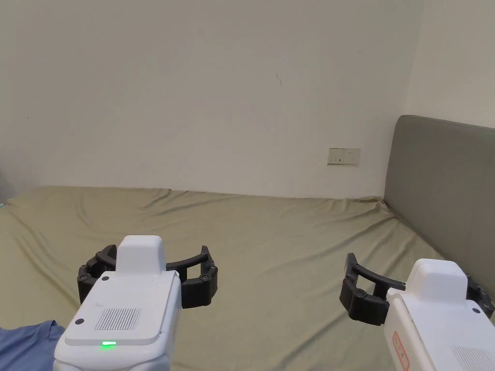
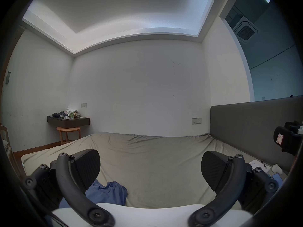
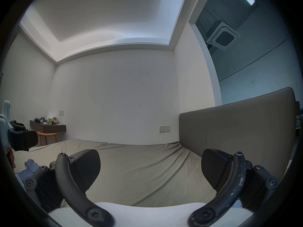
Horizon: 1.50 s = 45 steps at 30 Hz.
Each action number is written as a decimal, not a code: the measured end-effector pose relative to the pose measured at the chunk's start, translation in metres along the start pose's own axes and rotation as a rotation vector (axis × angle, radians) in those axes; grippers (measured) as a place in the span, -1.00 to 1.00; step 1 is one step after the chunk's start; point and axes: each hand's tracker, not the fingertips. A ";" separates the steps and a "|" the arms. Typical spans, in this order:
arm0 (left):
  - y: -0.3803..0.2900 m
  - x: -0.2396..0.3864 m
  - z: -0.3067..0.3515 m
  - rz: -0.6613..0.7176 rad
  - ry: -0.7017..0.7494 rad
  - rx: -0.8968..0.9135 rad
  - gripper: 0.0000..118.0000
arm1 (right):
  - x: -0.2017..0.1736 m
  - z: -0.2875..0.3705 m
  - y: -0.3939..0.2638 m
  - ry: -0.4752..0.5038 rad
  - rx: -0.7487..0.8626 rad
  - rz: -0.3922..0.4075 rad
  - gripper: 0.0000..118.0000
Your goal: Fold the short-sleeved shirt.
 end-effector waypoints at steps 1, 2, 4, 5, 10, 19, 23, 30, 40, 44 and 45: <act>-0.005 -0.001 -0.004 0.000 0.000 -0.001 1.00 | 0.000 0.000 0.000 0.000 -0.001 0.000 1.00; -0.007 -0.003 -0.006 0.002 0.000 0.000 1.00 | -0.001 0.000 0.000 0.000 -0.001 -0.001 1.00; -0.009 -0.008 -0.012 0.006 -0.001 -0.001 1.00 | -0.001 0.000 0.000 0.001 -0.002 -0.001 1.00; -0.007 -0.006 -0.008 0.008 -0.001 -0.002 1.00 | -0.001 0.000 0.000 0.002 -0.001 -0.001 1.00; 0.000 0.002 0.005 0.009 0.001 -0.005 1.00 | -0.003 -0.001 -0.001 0.005 -0.003 0.008 1.00; 0.001 0.002 0.006 0.008 0.014 -0.003 1.00 | -0.003 -0.001 -0.002 0.005 -0.005 0.005 1.00; 0.001 0.002 0.006 0.013 0.026 0.002 1.00 | -0.003 -0.001 -0.002 0.004 -0.003 0.001 1.00; -0.003 0.000 0.007 0.028 0.040 0.009 1.00 | -0.004 0.000 -0.003 0.005 0.002 0.000 1.00; -0.004 0.008 0.013 -0.003 0.002 0.053 1.00 | -0.010 0.001 -0.001 0.028 0.022 -0.014 1.00; 0.000 0.007 0.013 0.025 -0.005 0.052 1.00 | -0.013 0.003 0.001 0.015 0.031 0.010 1.00; 0.000 0.007 0.013 0.025 -0.004 0.051 1.00 | -0.013 0.003 0.002 0.009 0.034 0.016 1.00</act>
